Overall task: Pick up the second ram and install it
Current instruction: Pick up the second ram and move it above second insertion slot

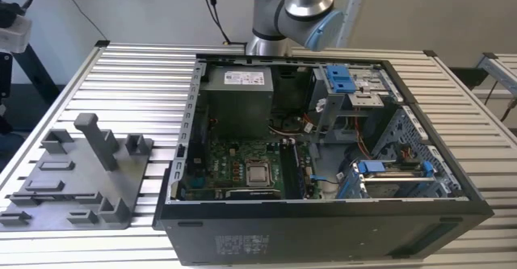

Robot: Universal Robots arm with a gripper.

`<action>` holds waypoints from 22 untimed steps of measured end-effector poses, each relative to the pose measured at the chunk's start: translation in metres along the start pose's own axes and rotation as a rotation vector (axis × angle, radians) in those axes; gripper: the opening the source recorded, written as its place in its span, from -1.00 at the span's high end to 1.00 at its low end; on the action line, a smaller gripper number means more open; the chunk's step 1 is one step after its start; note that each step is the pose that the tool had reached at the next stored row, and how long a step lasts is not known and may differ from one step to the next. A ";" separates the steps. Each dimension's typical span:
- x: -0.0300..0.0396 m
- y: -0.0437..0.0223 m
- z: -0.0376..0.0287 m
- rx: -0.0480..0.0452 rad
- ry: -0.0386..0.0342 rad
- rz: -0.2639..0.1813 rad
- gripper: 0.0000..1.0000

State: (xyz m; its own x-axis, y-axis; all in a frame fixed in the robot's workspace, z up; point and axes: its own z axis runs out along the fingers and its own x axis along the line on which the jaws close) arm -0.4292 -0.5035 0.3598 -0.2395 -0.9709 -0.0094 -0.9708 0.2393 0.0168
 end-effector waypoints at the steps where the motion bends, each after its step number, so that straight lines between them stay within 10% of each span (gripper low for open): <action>1: 0.0000 0.0000 0.0004 -0.0001 0.0003 -0.018 0.79; 14: 0.0001 0.0001 0.0060 0.0007 0.0036 -0.249 0.79; 22: 0.0003 0.0008 0.0095 0.0019 0.0044 -0.314 0.79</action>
State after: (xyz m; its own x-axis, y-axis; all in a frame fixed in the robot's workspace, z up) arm -0.4302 -0.5035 0.3504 0.0718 -0.9974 -0.0095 -0.9973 -0.0719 0.0119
